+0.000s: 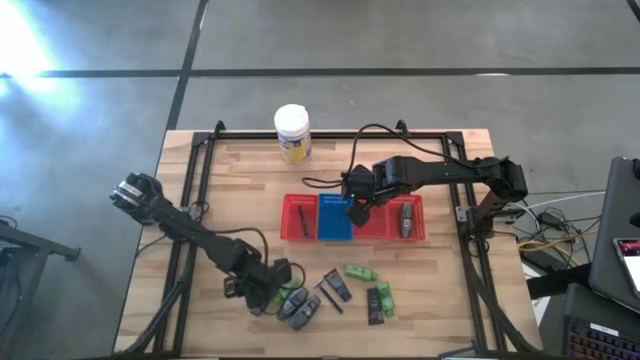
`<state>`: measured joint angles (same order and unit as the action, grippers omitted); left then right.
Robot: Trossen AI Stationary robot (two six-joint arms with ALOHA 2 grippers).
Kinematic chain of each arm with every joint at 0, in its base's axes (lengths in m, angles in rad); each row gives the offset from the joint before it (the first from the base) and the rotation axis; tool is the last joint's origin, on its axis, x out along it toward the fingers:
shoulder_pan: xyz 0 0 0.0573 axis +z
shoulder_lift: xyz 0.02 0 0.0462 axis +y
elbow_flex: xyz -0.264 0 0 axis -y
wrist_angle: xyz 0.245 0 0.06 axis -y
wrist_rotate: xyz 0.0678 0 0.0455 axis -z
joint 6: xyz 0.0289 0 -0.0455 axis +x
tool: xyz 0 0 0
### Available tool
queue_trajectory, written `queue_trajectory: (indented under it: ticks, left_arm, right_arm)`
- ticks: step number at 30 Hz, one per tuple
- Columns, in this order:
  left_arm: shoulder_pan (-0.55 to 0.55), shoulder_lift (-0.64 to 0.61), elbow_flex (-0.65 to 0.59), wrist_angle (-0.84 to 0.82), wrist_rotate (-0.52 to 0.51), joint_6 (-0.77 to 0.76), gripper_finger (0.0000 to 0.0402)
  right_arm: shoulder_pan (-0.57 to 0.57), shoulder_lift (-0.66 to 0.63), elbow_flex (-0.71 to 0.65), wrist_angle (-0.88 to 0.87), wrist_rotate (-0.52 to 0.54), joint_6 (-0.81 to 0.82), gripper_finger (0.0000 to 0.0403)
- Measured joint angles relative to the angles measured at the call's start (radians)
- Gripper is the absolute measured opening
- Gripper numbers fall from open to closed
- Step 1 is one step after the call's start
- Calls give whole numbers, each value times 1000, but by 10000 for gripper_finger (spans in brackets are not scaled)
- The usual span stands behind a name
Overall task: Pick & Place Travel size toiletries
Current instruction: Put the gray deodorant into the right red bin
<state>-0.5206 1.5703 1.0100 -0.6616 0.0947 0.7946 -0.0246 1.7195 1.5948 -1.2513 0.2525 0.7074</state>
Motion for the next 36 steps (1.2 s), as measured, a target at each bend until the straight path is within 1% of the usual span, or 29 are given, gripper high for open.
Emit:
queue_trajectory:
  ticks: [8,12,17,19,23,27,31,33,36]
  left_arm:
    - [-9,53,-2,13,68,89,286]
    - [-9,100,-3,11,74,94,286]
    - [-7,109,-8,11,73,89,286]
    - [-6,108,-16,8,73,58,286]
    - [-6,108,-34,-7,75,-61,276]
    - [-6,108,-39,-8,81,-228,245]
    - [-6,108,-41,1,117,-366,213]
    - [-6,108,-46,24,133,-412,207]
    - [-10,108,-53,38,154,-457,210]
  right_arm:
    - [0,0,0,3,1,6,354]
    - [0,0,0,3,1,47,347]
    - [0,0,0,4,1,53,331]
    - [0,0,0,4,2,53,324]
    - [0,0,0,4,3,53,314]
    - [0,0,0,5,5,53,305]
    - [0,0,0,6,6,52,299]
    - [0,0,0,7,8,52,297]
    - [0,0,0,7,9,51,295]
